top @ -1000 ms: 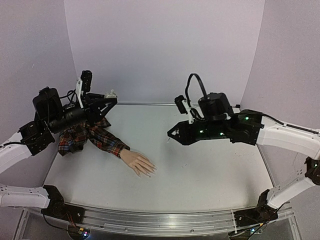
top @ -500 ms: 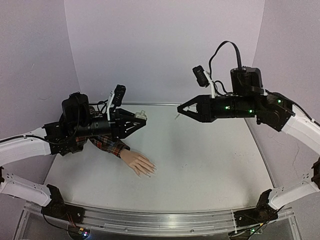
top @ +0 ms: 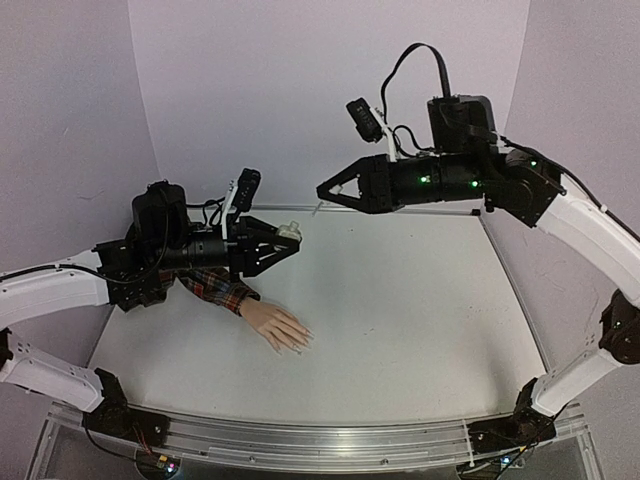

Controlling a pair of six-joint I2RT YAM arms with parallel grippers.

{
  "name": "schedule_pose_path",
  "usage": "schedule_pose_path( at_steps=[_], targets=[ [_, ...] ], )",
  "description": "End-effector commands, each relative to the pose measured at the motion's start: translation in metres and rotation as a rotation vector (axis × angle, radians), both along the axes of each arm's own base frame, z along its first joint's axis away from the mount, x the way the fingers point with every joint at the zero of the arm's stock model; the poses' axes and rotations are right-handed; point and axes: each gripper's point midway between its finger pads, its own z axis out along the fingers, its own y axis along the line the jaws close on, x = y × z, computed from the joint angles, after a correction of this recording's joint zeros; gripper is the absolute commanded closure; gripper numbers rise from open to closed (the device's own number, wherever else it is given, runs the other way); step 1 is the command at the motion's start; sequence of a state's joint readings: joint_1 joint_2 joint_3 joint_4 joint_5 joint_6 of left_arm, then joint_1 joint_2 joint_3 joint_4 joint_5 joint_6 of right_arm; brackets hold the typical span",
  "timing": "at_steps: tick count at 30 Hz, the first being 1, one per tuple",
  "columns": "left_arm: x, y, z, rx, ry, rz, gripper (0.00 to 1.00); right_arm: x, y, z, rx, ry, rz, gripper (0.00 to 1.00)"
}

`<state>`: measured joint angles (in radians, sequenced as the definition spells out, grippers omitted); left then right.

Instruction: Paint the nails

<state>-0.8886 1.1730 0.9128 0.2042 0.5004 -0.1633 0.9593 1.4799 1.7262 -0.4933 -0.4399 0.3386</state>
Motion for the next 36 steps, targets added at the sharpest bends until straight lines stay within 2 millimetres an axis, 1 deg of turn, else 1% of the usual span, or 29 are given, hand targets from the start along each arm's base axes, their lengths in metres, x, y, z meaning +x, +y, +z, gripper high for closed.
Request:
schedule_pose_path(
  at_steps=[1, 5, 17, 20, 32, 36],
  targets=[
    [-0.01, -0.001, 0.04, -0.092, -0.101, -0.048, 1.0, -0.002, 0.006, 0.012, 0.01, -0.008, 0.017, 1.0],
    [-0.013, -0.001, 0.042, -0.088, -0.117, -0.061, 1.0, 0.0, 0.013, 0.008, 0.0, 0.015, 0.028, 1.0],
    [-0.014, -0.004, 0.045, -0.078, -0.128, -0.076, 1.0, 0.005, 0.024, 0.0, -0.02, 0.036, 0.036, 1.0],
    [-0.014, -0.004, 0.045, -0.077, -0.128, -0.075, 1.0, 0.006, 0.024, -0.002, -0.027, 0.035, 0.03, 1.0],
    [-0.012, -0.005, 0.043, -0.061, -0.117, -0.075, 1.0, 0.007, 0.021, 0.002, -0.025, 0.022, 0.02, 1.0],
    [-0.013, -0.005, 0.045, -0.065, -0.12, -0.077, 1.0, 0.006, 0.023, 0.0, -0.027, 0.027, 0.026, 1.0]
  ],
)
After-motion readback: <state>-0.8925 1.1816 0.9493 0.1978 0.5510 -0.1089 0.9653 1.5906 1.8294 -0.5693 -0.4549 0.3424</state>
